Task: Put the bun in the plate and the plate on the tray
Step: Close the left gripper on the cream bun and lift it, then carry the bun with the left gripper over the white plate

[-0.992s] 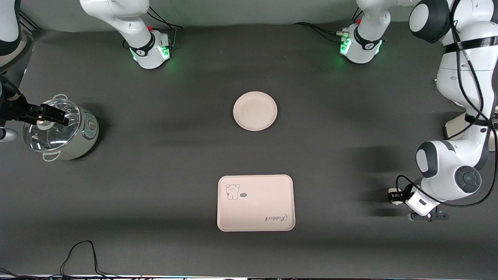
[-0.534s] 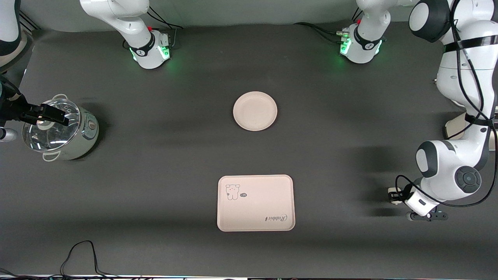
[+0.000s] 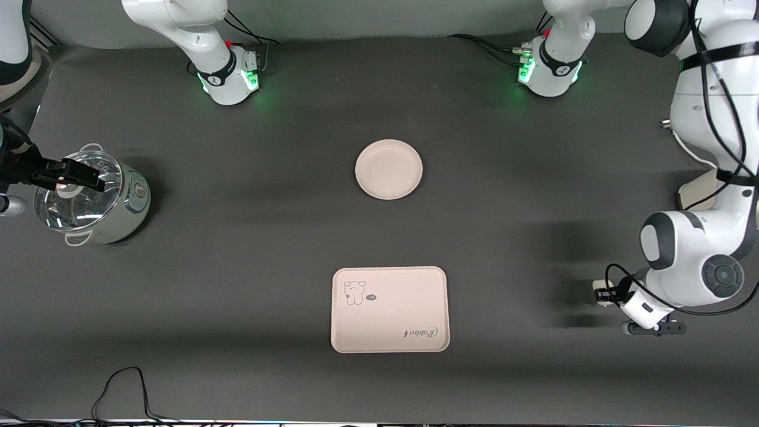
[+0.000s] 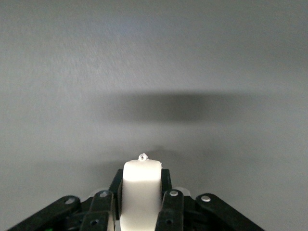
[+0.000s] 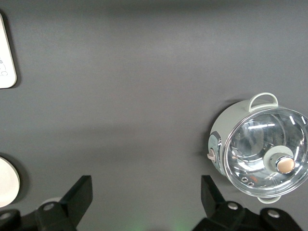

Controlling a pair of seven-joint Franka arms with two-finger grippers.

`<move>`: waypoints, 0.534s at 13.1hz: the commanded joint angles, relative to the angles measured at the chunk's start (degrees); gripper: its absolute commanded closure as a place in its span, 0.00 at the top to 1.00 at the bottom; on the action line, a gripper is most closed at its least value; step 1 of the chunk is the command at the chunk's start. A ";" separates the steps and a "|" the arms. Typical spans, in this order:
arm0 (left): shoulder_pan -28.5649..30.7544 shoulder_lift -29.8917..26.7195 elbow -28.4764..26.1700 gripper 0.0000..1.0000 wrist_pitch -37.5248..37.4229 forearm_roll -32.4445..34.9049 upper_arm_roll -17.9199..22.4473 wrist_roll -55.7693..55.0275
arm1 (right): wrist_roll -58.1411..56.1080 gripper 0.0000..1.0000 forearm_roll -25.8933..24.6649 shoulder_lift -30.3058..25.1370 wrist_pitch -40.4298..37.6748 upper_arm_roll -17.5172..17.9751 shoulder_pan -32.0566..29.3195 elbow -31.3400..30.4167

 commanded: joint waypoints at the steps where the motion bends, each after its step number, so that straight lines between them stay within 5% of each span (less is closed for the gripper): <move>1: -0.98 -7.67 -1.28 0.34 -10.50 0.16 -2.81 -6.87 | 0.17 1.00 -0.30 -0.71 0.03 -0.02 0.25 -0.38; 7: -1.77 -19.54 -1.46 0.35 -28.81 -5.19 -13.88 -22.50 | 0.08 1.00 -0.30 -0.45 0.03 0.07 0.25 -0.29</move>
